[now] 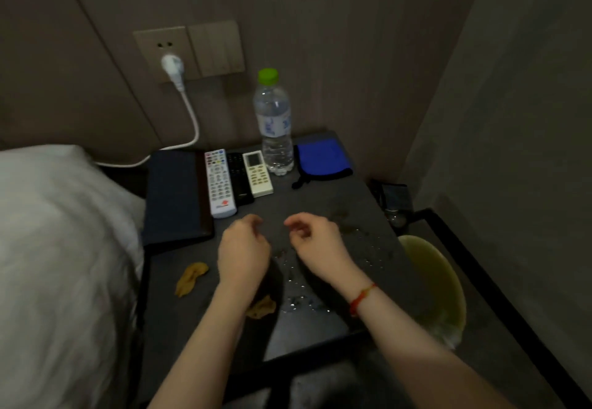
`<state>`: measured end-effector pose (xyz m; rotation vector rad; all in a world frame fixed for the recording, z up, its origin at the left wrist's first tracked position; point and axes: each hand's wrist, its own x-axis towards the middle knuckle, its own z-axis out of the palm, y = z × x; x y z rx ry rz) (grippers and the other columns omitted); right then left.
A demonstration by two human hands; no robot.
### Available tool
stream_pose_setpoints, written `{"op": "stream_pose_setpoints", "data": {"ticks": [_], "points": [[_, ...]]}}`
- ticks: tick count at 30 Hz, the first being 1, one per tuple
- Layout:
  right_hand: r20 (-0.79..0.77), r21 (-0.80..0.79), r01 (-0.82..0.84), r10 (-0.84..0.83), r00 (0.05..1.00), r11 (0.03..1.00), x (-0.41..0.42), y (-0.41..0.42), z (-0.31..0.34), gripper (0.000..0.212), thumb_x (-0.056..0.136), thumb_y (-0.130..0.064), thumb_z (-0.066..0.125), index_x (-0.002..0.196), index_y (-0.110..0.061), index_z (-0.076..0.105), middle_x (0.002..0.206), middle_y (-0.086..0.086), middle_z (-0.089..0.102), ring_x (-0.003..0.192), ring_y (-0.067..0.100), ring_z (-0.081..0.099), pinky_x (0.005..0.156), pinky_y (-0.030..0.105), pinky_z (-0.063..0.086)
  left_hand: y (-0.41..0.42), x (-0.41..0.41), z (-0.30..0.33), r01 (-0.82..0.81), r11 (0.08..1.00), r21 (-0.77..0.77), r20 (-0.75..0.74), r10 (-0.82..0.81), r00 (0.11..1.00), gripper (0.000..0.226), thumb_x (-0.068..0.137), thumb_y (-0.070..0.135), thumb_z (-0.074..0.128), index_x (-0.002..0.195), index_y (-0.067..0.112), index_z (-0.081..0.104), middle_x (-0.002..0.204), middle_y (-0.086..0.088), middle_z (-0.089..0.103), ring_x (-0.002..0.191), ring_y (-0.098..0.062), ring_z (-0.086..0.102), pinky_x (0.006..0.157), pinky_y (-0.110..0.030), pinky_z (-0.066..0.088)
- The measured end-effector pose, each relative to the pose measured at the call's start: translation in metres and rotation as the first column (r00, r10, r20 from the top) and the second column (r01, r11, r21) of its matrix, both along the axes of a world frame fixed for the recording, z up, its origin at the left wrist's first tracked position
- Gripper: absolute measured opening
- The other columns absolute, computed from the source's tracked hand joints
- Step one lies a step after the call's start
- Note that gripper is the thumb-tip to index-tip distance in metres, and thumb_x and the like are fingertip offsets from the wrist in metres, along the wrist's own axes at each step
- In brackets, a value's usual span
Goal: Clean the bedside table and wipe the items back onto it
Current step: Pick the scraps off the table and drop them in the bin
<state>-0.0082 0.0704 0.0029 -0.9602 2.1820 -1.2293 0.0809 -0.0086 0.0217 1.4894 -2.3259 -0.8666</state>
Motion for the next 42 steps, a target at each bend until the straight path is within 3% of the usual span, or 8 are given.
{"op": "stream_pose_setpoints", "data": {"ticks": [4, 9, 15, 21, 26, 31, 36, 42], "points": [[-0.081, 0.108, -0.186, 0.195, 0.977, 0.977, 0.025, -0.045, -0.009, 0.037, 0.088, -0.001, 0.048, 0.124, -0.009, 0.056, 0.124, 0.01, 0.056, 0.115, 0.021, 0.054, 0.098, 0.022, 0.039, -0.024, 0.038, -0.006, -0.019, 0.999, 0.049, 0.101, 0.014, 0.995, 0.039, 0.091, 0.004, 0.045, 0.128, 0.012, 0.055, 0.126, -0.013, 0.059, 0.115, -0.029, 0.056, 0.089, -0.034, 0.046], [-0.199, 0.271, -0.288, 0.346, 0.917, 0.918, 0.037, -0.077, -0.027, 0.045, 0.09, 0.002, 0.042, 0.133, -0.009, 0.049, 0.138, 0.008, 0.047, 0.124, 0.024, 0.047, 0.103, 0.032, 0.037, -0.039, 0.061, -0.023, -0.025, 0.996, 0.09, 0.108, 0.015, 0.994, 0.041, 0.089, 0.007, 0.049, 0.129, 0.014, 0.055, 0.128, -0.012, 0.059, 0.119, -0.028, 0.054, 0.093, -0.034, 0.044], [-0.32, 0.403, -0.261, 0.402, 0.858, 0.877, 0.036, -0.085, -0.043, 0.026, 0.086, 0.001, 0.046, 0.104, -0.006, 0.064, 0.114, 0.013, 0.053, 0.107, 0.03, 0.051, 0.089, 0.04, 0.046, -0.041, 0.066, -0.036, -0.053, 0.991, 0.119, 0.062, 0.046, 0.997, 0.041, 0.087, 0.004, 0.051, 0.126, 0.015, 0.059, 0.123, -0.011, 0.064, 0.115, -0.026, 0.058, 0.092, -0.031, 0.046], [-0.339, 0.427, -0.19, 0.351, 0.873, 0.884, 0.033, -0.08, -0.045, 0.023, 0.09, -0.006, 0.048, 0.111, -0.005, 0.056, 0.116, 0.015, 0.051, 0.108, 0.031, 0.05, 0.087, 0.039, 0.046, -0.028, 0.069, -0.038, 0.038, 0.993, 0.108, 0.078, -0.046, 0.996, 0.035, 0.086, 0.006, 0.057, 0.119, 0.016, 0.063, 0.114, -0.003, 0.067, 0.109, -0.017, 0.061, 0.084, -0.02, 0.043], [-0.288, 0.3, -0.095, 0.185, 0.939, 0.949, 0.03, -0.063, -0.041, 0.018, 0.087, -0.01, 0.053, 0.102, -0.006, 0.063, 0.108, 0.012, 0.056, 0.097, 0.026, 0.057, 0.082, 0.032, 0.046, 0.001, 0.076, -0.042, 0.195, 0.96, 0.2, 0.157, -0.228, 0.961, 0.04, 0.077, 0.025, 0.072, 0.116, 0.028, 0.062, 0.11, 0.006, 0.064, 0.107, -0.014, 0.06, 0.088, -0.025, 0.048], [-0.256, 0.182, 0.001, 0.046, 0.966, 0.983, 0.029, -0.044, -0.038, 0.014, 0.084, -0.012, 0.058, 0.096, -0.013, 0.065, 0.095, 0.003, 0.055, 0.079, 0.015, 0.054, 0.073, 0.023, 0.042, 0.022, 0.072, -0.043, 0.254, 0.963, 0.09, 0.286, -0.269, 0.92, 0.034, 0.082, 0.027, 0.066, 0.115, 0.029, 0.06, 0.117, 0.006, 0.063, 0.111, -0.015, 0.057, 0.092, -0.027, 0.044], [-0.181, 0.081, 0.052, -0.036, 0.983, 0.995, 0.034, -0.04, -0.035, 0.012, 0.081, -0.01, 0.063, 0.091, -0.014, 0.067, 0.087, 0.0, 0.056, 0.071, 0.011, 0.054, 0.081, 0.031, 0.052, 0.028, 0.071, -0.039, 0.18, 0.983, 0.035, 0.265, -0.183, 0.947, 0.022, 0.094, 0.022, 0.049, 0.111, 0.024, 0.063, 0.114, -0.001, 0.064, 0.107, -0.021, 0.06, 0.084, -0.028, 0.044], [-0.119, 0.064, -0.003, 0.01, 0.993, 0.998, 0.049, -0.055, -0.034, 0.012, 0.08, -0.011, 0.064, 0.09, -0.016, 0.067, 0.092, 0.005, 0.062, 0.067, 0.006, 0.052, 0.077, 0.027, 0.053, -0.01, 0.09, -0.042, -0.107, 0.994, 0.005, 0.062, 0.106, 0.992, 0.015, 0.087, 0.023, 0.061, 0.1, 0.02, 0.069, 0.104, -0.005, 0.064, 0.099, -0.026, 0.061, 0.078, -0.032, 0.047]]}}
